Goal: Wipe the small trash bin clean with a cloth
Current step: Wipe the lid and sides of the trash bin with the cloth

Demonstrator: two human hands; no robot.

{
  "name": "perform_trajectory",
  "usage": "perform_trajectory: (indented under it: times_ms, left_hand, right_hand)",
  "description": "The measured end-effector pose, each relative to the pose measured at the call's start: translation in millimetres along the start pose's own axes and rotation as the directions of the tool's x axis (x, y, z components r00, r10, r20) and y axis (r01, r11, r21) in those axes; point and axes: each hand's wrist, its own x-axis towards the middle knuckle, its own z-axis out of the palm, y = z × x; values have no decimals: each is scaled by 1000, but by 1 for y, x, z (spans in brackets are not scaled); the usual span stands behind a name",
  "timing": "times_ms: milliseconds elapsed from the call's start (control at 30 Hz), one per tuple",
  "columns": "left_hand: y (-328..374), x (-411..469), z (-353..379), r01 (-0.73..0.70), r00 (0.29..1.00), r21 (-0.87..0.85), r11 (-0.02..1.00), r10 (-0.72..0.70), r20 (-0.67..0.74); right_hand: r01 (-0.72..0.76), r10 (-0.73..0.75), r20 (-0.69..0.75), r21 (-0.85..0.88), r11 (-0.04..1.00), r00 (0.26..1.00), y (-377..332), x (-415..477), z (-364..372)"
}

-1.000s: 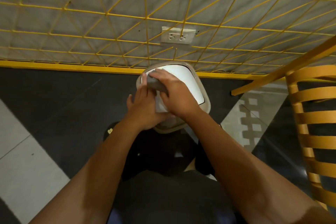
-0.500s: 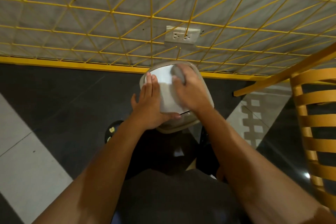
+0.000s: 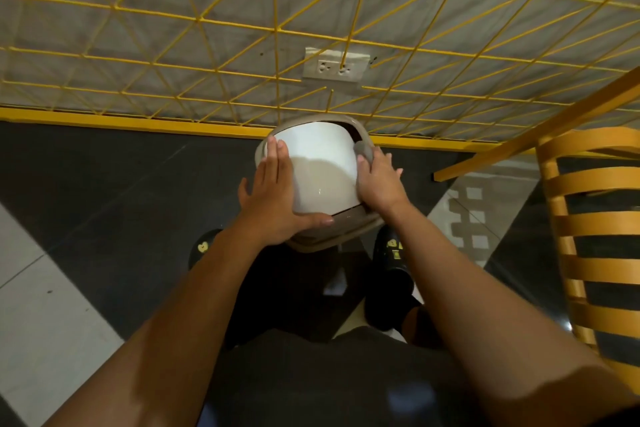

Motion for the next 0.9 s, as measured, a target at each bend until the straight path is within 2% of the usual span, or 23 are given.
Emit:
perform_trajectory:
  times_ms: [67,133,200,267,300,367,433,467,533,600,700,800,900]
  left_hand:
    - [0,-1,-1,-1,1000,-10,1000,1,4]
    - [1,-2,-2,5,1000,-29,1000,-5,3]
    - [4,-4,-5,21,1000,-43,999,-21,0]
    - [10,-9,-10,88,995,-128,988,-92,-26]
    - [14,-11,-12,152,985,-225,963,-166,-47]
    - [21,-20,-15,301,935,-446,843,-353,-37]
    - [26,-29,-10,434,889,-504,747,-445,107]
    - [28,-34,-6,477,876,-502,721,-437,205]
    - [33,-39,1,538,842,-533,652,-392,370]
    - [37,-38,2,578,816,-582,573,-376,439]
    - [37,-31,0,601,799,-638,481,-391,457]
    - [29,-25,-7,614,783,-665,424,-433,447]
    - [18,-18,-12,578,804,-676,457,-464,373]
  right_hand:
    - [14,-15,-76,-8,1000,997,6,9,-12]
    - [58,-38,-283,64,996,958,11,12,-22]
    - [46,58,-464,209,977,884,19,16,-32]
    - [-2,207,-512,372,928,834,32,21,-42]
    - [-41,251,-497,396,917,831,40,24,-46]
    - [-137,252,-369,310,941,895,54,27,-47]
    - [-200,237,-123,259,945,964,62,24,-40]
    - [-233,244,-4,288,929,970,62,20,-36]
    - [-305,271,141,368,878,952,60,11,-29]
    - [-341,288,188,410,846,939,60,6,-24]
    - [-374,294,252,384,844,922,62,-1,-26]
    - [-465,335,397,294,835,854,67,-14,-27]
    - [-520,383,482,189,833,788,77,-32,-20]
